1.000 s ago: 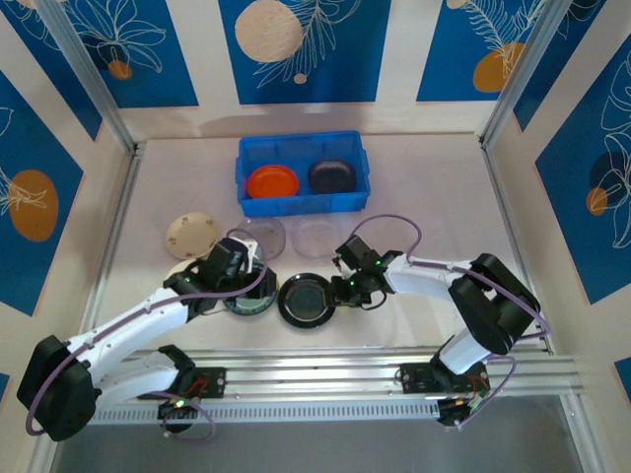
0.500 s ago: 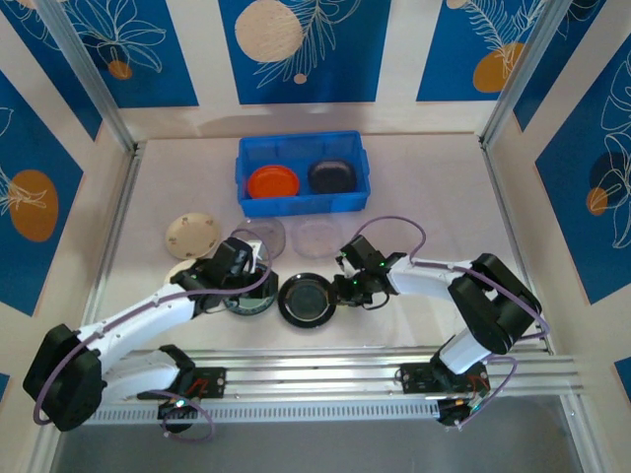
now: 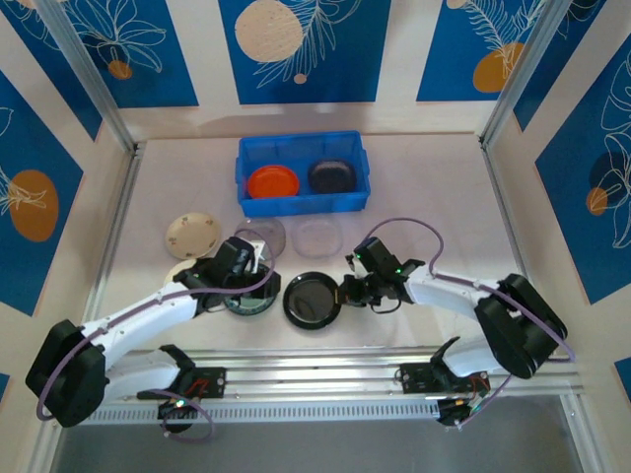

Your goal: Place the plates into the plastic bin on the countertop

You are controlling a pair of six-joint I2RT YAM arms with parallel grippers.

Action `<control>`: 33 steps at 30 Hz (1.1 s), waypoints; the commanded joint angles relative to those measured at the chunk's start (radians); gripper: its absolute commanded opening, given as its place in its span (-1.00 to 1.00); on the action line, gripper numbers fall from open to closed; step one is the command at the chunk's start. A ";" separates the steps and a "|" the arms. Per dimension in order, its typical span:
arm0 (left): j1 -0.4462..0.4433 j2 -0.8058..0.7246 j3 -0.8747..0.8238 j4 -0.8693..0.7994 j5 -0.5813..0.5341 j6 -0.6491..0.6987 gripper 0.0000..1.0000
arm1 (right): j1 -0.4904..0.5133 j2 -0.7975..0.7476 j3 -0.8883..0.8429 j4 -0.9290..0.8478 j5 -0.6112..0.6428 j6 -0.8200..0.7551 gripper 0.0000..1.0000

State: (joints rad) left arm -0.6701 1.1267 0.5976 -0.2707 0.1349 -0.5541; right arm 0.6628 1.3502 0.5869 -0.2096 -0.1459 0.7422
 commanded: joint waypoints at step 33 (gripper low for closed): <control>0.062 0.071 0.066 0.263 0.387 -0.008 -1.00 | -0.121 -0.069 0.186 0.023 -0.174 -0.149 -0.79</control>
State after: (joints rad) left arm -0.6136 1.2152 0.6441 -0.0334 0.4480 -0.5709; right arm 0.5350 1.2697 0.7219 -0.2119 -0.2966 0.6098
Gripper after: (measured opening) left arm 0.078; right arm 0.165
